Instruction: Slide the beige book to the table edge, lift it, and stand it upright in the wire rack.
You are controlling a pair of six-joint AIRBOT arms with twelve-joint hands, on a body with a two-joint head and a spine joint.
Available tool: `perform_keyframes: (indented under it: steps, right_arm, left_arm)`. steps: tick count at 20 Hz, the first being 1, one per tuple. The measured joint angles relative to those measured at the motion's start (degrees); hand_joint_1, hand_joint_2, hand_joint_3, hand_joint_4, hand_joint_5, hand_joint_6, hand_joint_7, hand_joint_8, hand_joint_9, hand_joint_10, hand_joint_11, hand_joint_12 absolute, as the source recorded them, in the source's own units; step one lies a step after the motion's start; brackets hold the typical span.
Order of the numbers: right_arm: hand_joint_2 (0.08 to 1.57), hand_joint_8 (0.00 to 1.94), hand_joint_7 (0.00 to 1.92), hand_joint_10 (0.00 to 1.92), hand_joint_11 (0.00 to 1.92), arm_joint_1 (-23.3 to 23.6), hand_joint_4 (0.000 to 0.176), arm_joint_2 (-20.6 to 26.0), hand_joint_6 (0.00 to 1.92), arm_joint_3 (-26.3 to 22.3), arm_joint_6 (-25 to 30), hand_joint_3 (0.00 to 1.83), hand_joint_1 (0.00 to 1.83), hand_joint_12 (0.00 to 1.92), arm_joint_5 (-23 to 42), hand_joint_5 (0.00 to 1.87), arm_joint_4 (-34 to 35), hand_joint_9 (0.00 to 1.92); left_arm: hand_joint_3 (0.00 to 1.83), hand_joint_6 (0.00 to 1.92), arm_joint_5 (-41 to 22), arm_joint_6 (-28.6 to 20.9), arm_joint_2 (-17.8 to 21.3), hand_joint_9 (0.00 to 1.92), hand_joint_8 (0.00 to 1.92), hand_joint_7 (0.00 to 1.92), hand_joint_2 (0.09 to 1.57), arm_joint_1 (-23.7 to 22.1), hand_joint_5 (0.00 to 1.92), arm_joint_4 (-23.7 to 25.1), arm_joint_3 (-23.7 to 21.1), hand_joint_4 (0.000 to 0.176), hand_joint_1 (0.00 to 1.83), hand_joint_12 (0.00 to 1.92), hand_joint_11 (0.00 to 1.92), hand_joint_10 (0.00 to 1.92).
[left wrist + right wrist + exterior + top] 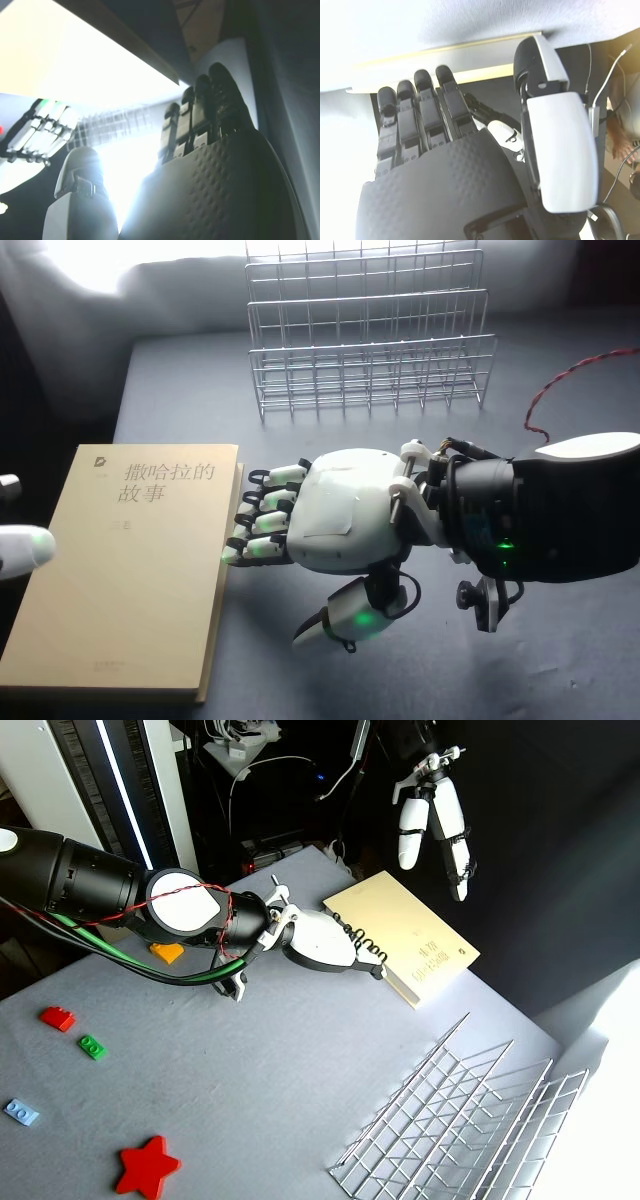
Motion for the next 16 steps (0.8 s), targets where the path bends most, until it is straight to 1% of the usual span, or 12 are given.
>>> perform_keyframes:
  steps: [1, 3, 6, 7, 8, 10, 13, 14, 15, 16]
  right_arm:
    - [1.15, 0.00, 0.17, 0.01, 0.00, 0.00, 0.000, -0.13, 0.00, 0.00, 0.00, 0.00, 0.10, 0.44, -0.09, 0.15, 0.02, 0.15]
    - [1.15, 0.00, 0.19, 0.01, 0.00, 0.00, 0.000, -0.20, 0.00, 0.00, 0.00, 0.00, 0.11, 0.49, -0.13, 0.15, 0.02, 0.16]
    - [1.15, 0.00, 0.17, 0.00, 0.00, 0.02, 0.000, -0.20, 0.00, 0.00, 0.00, 0.00, 0.08, 0.41, -0.15, 0.15, 0.04, 0.13]
    - [1.15, 0.00, 0.17, 0.00, 0.00, 0.02, 0.000, -0.20, 0.00, 0.00, 0.00, 0.00, 0.07, 0.42, -0.17, 0.15, 0.04, 0.14]
    - [1.14, 0.00, 0.19, 0.01, 0.00, 0.02, 0.000, -0.17, 0.01, 0.00, 0.00, 0.00, 0.09, 0.48, -0.17, 0.18, 0.04, 0.16]
    - [1.15, 0.00, 0.19, 0.00, 0.00, 0.02, 0.000, -0.20, 0.00, 0.00, 0.00, 0.00, 0.09, 0.48, -0.20, 0.17, 0.04, 0.16]
    - [1.15, 0.00, 0.19, 0.00, 0.00, 0.20, 0.000, -0.31, 0.00, 0.07, 0.00, 0.00, 0.08, 0.48, -0.17, 0.17, 0.07, 0.16]
    - [1.15, 0.00, 0.20, 0.00, 0.00, 0.26, 0.000, -0.31, 0.00, 0.13, 0.00, 0.00, 0.08, 0.48, -0.15, 0.17, 0.20, 0.16]
    - [1.15, 0.00, 0.17, 0.00, 0.00, 0.26, 0.000, -0.39, 0.00, 0.33, 0.02, 0.00, 0.09, 0.42, -0.20, 0.15, 0.24, 0.13]
    - [1.15, 0.00, 0.16, 0.01, 0.00, 0.26, 0.001, -0.48, 0.00, 0.42, 0.00, 0.00, 0.09, 0.42, -0.33, 0.15, 0.26, 0.13]
  left_arm:
    - [0.00, 0.00, -0.09, -0.04, 0.00, 0.04, 0.00, 0.03, 1.16, 0.00, 0.03, -0.04, 0.13, 0.075, 0.17, 0.18, 0.00, 0.00]
    - [0.00, 0.00, -0.17, -0.22, 0.00, 0.05, 0.01, 0.04, 1.16, 0.00, 0.04, -0.04, 0.24, 0.078, 0.18, 0.23, 0.00, 0.01]
    - [0.00, 0.00, -0.22, -0.24, -0.48, 0.07, 0.00, 0.06, 1.16, 0.24, 0.05, 0.24, 0.22, 0.076, 0.17, 0.27, 0.00, 0.01]
    - [0.00, 0.00, -0.17, -0.24, -0.55, 0.07, 0.00, 0.06, 1.16, 0.39, 0.04, 0.28, 0.24, 0.075, 0.16, 0.26, 0.00, 0.01]
    - [0.00, 0.00, -0.04, -0.22, -0.59, 0.07, 0.00, 0.06, 1.16, 0.42, 0.03, 0.24, 0.24, 0.077, 0.15, 0.24, 0.00, 0.00]
    - [0.00, 0.00, -0.17, -0.26, -0.59, 0.07, 0.00, 0.06, 1.16, 0.42, 0.03, 0.04, 0.24, 0.080, 0.14, 0.25, 0.00, 0.00]
    - [0.00, 0.00, -0.20, -0.28, -0.66, 0.07, 0.00, 0.07, 1.16, 0.42, 0.03, 0.09, 0.46, 0.081, 0.15, 0.25, 0.00, 0.00]
    - [0.00, 0.00, -0.20, -0.37, -0.66, 0.07, 0.00, 0.06, 1.16, 0.42, 0.04, 0.07, 0.46, 0.079, 0.16, 0.28, 0.00, 0.00]
    - [0.00, 0.00, -0.17, -0.66, -0.68, 0.05, 0.00, 0.04, 1.16, 0.42, 0.01, 0.04, 0.59, 0.079, 0.14, 0.24, 0.00, 0.00]
    - [0.00, 0.00, -0.26, -0.92, -0.85, 0.05, 0.00, 0.04, 1.16, 0.57, 0.01, 0.13, 0.83, 0.078, 0.15, 0.22, 0.00, 0.00]
